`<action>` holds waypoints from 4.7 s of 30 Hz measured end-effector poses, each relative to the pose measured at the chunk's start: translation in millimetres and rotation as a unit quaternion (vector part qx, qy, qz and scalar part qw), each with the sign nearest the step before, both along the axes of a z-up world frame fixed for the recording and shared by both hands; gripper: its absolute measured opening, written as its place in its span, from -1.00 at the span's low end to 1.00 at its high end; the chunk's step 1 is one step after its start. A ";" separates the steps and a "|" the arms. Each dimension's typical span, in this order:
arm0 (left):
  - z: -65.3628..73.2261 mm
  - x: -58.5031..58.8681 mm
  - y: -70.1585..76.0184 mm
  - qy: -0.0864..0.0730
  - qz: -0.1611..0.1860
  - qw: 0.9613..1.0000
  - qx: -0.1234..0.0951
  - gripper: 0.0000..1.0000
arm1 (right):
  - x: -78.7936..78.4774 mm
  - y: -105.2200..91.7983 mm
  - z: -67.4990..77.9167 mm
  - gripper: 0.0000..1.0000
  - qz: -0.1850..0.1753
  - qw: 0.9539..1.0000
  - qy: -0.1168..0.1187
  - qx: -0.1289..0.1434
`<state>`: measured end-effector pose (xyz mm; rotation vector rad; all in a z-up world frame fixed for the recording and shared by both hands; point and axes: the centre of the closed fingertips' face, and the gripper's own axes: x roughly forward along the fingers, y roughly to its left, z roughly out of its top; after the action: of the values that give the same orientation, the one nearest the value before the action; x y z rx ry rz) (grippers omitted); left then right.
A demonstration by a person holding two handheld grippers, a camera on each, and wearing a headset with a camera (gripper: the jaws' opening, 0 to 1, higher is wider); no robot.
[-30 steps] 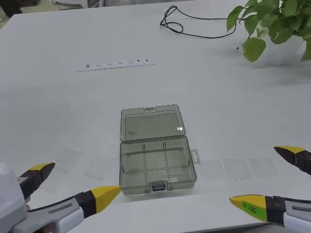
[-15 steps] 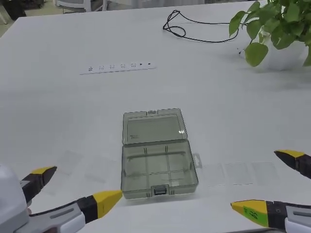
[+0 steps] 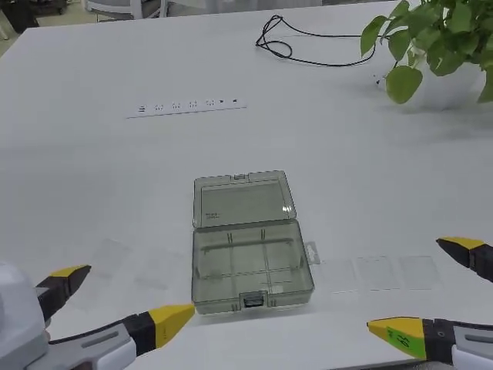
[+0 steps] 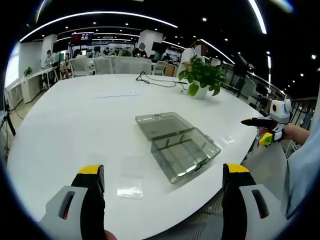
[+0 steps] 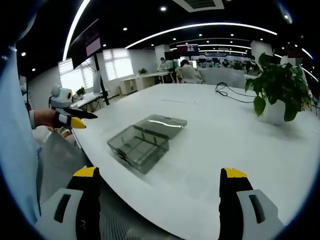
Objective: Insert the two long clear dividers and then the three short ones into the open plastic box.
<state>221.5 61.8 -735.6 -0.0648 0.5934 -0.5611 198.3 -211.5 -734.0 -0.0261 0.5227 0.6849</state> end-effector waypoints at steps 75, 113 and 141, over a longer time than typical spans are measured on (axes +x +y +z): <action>-99.0 28.4 32.9 0.160 -0.044 0.975 0.148 0.00 | 1.7 -4.9 -0.1 1.00 -0.003 1.000 0.007 0.001; -108.9 28.8 35.4 0.166 -0.029 0.962 0.215 -0.36 | 1.0 4.3 0.4 1.00 0.004 1.000 0.004 0.011; -100.9 32.6 32.4 0.165 -0.005 0.972 0.166 -0.40 | 6.3 6.2 5.1 1.00 -0.001 1.000 -0.005 0.023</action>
<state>254.1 94.2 -836.5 0.1643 1.0066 -0.4568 204.6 -205.4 -728.9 0.0149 0.4965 0.6939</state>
